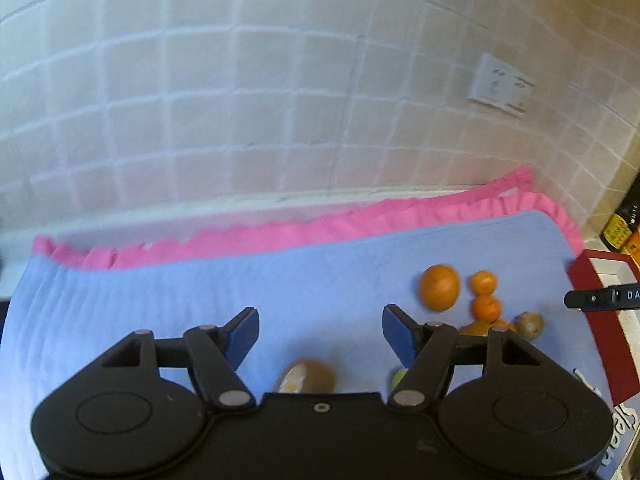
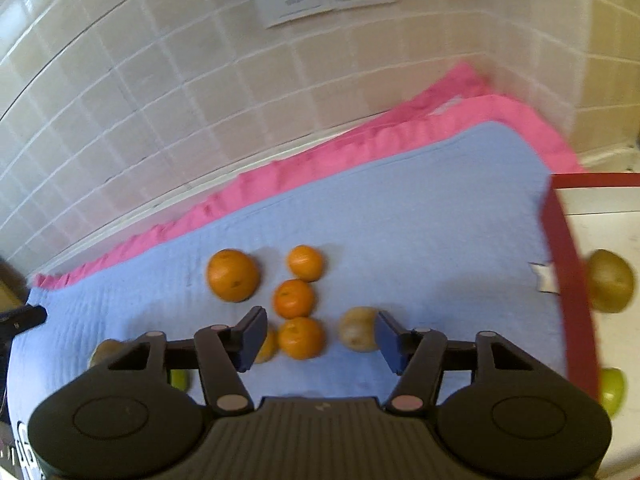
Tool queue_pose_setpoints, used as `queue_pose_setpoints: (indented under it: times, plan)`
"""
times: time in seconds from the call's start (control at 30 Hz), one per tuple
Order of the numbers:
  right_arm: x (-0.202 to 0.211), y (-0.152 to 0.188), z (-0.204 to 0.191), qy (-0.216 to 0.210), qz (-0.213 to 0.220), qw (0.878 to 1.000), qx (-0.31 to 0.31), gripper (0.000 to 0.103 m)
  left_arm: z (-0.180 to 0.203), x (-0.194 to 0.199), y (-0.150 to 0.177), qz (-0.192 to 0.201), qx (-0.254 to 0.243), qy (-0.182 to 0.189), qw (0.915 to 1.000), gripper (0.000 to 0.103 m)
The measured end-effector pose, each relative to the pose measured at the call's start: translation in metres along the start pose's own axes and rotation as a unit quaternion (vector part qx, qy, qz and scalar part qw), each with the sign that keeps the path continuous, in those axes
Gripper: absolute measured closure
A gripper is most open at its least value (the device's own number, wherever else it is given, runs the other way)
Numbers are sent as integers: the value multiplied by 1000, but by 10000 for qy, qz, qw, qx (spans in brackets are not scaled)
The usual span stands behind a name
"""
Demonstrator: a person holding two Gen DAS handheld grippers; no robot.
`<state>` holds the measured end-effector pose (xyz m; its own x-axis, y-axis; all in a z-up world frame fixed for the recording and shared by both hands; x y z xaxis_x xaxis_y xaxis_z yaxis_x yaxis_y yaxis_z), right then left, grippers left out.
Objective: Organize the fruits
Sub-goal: 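Grasp a stickered kiwi with the left tool while the right tool grasps an orange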
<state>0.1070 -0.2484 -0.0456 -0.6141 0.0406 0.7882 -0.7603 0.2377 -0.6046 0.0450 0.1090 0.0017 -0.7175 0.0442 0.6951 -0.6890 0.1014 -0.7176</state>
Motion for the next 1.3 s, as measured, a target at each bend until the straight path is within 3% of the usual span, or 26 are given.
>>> queue_pose_setpoints:
  times: [0.27, 0.53, 0.7, 0.93, 1.3]
  plan:
    - [-48, 22, -5, 95, -512, 9984, -223, 49, -20, -15, 47, -372, 245, -149, 9989, 22]
    - [-86, 29, 10, 108, -958, 9928, -709, 50, -21, -54, 59, -599, 458, 332, 9966, 22]
    - [-92, 26, 11, 376, -718, 9935, -801, 54, -15, -70, 54, -671, 380, 485, 9958, 22]
    - [-100, 25, 10, 276, -704, 9907, -1134, 55, -10, -85, 53, -747, 321, 618, 9948, 22]
    - [-107, 22, 8, 349, -667, 9916, -1050, 60, 0, -103, 55, -871, 243, 611, 9940, 22]
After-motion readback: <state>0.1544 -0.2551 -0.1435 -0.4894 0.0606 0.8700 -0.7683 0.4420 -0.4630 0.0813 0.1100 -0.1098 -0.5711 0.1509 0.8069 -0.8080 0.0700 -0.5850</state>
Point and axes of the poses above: each gripper's, at about its wrist camera, not at the fingertips, and x roughly against the way its jaws point, z to its right, y to its underside, the point moved 4 cm from there along -x, roughly the way its jaws point, and after that the axes turned 15 degrees about -x, right-handed, at the moved point
